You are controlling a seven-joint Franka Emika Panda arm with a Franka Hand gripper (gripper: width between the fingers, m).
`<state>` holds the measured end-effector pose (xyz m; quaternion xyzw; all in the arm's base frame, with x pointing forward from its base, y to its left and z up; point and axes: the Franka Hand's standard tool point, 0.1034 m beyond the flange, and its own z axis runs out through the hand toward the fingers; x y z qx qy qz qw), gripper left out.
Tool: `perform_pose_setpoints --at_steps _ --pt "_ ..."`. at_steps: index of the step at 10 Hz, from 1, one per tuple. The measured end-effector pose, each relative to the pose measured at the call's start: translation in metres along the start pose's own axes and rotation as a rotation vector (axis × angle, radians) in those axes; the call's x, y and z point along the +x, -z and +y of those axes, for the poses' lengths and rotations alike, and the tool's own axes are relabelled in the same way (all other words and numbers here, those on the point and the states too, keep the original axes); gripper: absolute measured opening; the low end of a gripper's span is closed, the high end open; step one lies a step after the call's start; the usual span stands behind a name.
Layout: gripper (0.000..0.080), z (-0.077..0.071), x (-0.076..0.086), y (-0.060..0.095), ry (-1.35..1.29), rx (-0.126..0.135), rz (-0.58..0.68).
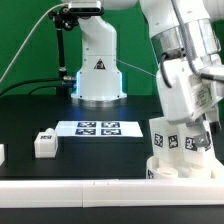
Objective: Assemble stool
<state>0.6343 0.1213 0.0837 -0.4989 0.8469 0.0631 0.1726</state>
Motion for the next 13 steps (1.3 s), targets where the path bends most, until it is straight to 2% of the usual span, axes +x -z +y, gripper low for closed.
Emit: perform_pose_setpoints --at_steps 1,2,3,4,5,6,7,8,10,11,12,13 --pt "0.0628 -0.005 -0.003 0.012 0.171 0.005 -0.012" --pt "0.0643 -0.005 -0.008 0.021 0.284 -0.004 -0.024" --pt "0.0643 -0.001 -0.014 0.028 0.476 -0.043 -0.029" --pt "0.0648 0.001 -0.019 0.032 0.619 -0.064 -0.036" --pt "0.0648 -0.002 -0.016 0.030 0.656 -0.053 -0.030" --pt "0.0649 -0.001 -0.016 0.029 0.741 -0.054 -0.031" --pt "0.0649 0.000 -0.015 0.029 0.848 -0.066 -0.031" --pt "0.0649 0.003 -0.015 0.030 1.041 -0.118 -0.022" --pt "0.0649 0.001 -0.020 0.036 1.404 -0.205 -0.051" --pt "0.0649 0.003 -0.020 0.033 1.505 -0.222 -0.064" --pt "0.0649 0.001 -0.017 0.032 1.558 -0.207 -0.052" --pt "0.0649 0.000 -0.017 0.032 1.632 -0.207 -0.060"
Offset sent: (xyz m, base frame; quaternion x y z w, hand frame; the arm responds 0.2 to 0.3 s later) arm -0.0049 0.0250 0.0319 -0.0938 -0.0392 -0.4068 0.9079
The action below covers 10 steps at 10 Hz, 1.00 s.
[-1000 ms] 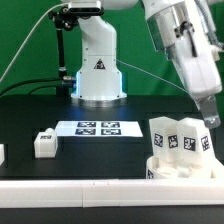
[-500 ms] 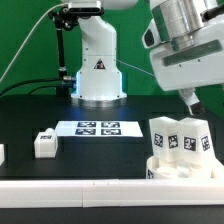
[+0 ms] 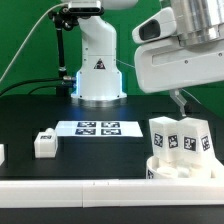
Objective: Assemble stool
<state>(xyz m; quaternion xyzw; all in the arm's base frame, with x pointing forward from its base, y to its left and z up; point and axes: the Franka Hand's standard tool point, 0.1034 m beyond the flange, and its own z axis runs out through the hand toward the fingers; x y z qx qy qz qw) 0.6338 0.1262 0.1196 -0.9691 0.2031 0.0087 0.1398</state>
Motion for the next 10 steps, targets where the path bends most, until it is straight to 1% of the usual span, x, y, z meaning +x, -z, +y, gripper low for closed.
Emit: perform_pose_setpoints --at_steps 2,4,5,6,7,8,10 --pt "0.0649 0.001 0.000 0.000 0.099 -0.001 0.000" --pt "0.0649 0.006 -0.001 -0.003 0.503 -0.094 -0.012" --pt "0.0649 0.008 0.000 -0.007 0.694 -0.136 -0.037" --pt "0.0649 0.011 0.000 -0.012 0.825 -0.167 -0.066" --pt "0.0649 0.019 0.004 -0.012 0.909 -0.161 -0.075" --pt "0.0649 0.022 0.006 -0.010 0.943 -0.168 -0.077" --pt "0.0649 0.023 0.005 -0.013 0.957 -0.167 -0.081"
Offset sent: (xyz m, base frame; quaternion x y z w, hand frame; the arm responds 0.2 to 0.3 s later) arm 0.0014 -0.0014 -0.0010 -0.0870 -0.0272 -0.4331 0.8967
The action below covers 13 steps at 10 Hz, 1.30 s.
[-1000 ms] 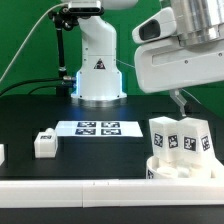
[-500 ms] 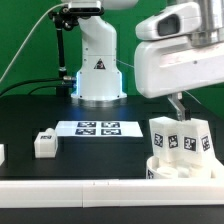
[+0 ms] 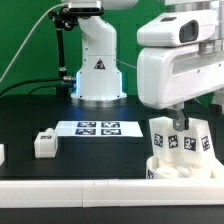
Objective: Assemble stool
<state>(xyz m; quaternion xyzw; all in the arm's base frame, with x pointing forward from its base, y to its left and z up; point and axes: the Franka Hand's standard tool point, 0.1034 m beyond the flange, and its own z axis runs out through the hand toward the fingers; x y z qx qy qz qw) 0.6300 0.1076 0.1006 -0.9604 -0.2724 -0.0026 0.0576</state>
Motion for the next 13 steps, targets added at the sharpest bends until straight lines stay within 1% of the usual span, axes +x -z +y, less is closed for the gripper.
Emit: perform_pose_setpoints --at_steps 1,2,3,4,5,6,7,10,13 --pt "0.0649 0.000 -0.003 -0.009 -0.023 0.002 -0.008" --pt "0.0649 -0.002 0.001 -0.023 -0.022 -0.012 0.008" --pt "0.0649 -0.003 0.001 -0.027 -0.032 -0.016 0.015" --pt "0.0632 -0.001 0.001 -0.025 -0.050 -0.016 0.015" --pt "0.0632 -0.002 0.001 -0.026 -0.088 -0.013 0.016" --pt "0.0455 -0.002 0.001 -0.026 -0.173 -0.012 0.016" --pt "0.0337 -0.002 0.001 -0.026 -0.214 -0.012 0.017" --pt "0.0337 -0.002 0.001 -0.027 -0.460 -0.009 0.018" --pt "0.0337 -0.002 0.006 -0.029 -0.865 -0.004 0.029"
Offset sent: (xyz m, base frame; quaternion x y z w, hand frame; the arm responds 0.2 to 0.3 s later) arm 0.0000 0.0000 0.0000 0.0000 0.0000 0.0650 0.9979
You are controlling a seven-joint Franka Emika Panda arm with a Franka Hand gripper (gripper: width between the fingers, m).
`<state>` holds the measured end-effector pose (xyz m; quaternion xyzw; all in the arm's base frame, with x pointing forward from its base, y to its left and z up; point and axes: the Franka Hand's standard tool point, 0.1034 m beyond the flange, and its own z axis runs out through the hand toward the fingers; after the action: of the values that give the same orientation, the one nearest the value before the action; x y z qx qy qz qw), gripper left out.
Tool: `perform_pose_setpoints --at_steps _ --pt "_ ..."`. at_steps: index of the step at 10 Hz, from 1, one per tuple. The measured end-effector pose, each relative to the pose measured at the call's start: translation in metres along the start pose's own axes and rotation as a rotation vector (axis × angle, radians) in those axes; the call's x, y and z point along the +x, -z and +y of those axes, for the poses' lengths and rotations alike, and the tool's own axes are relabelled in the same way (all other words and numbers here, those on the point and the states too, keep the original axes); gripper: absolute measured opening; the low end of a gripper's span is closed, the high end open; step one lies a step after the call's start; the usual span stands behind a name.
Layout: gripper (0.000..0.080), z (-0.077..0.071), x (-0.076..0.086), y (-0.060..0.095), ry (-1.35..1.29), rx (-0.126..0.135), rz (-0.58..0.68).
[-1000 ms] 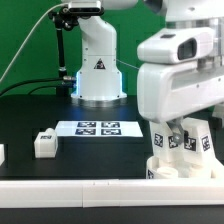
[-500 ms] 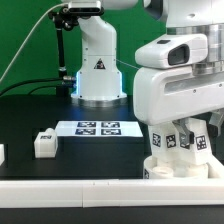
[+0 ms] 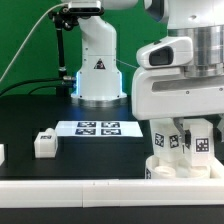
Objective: Assemble stool
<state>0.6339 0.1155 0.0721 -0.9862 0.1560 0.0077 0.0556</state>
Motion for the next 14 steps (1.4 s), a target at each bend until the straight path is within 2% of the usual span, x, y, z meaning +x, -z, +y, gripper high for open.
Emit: perform_pose_setpoints --at_steps 1,3,7,9,10,12,14 --pt "0.0337 0.0009 0.0009 -0.0004 -0.148 0.006 0.002" --pt "0.0337 0.0028 0.0003 -0.0010 -0.449 0.034 -0.001" --pt "0.0337 0.0037 0.0004 -0.0012 -0.692 0.042 -0.011" --pt "0.0337 0.0059 0.0017 -0.0010 -0.940 0.061 -0.027" --pt "0.0337 0.0070 0.0025 -0.0016 -1.125 0.080 -0.031" --pt "0.0337 0.0067 0.0025 -0.0026 -1.424 0.138 -0.061" --pt "0.0337 0.0056 0.0048 -0.0032 -1.674 0.208 -0.070"
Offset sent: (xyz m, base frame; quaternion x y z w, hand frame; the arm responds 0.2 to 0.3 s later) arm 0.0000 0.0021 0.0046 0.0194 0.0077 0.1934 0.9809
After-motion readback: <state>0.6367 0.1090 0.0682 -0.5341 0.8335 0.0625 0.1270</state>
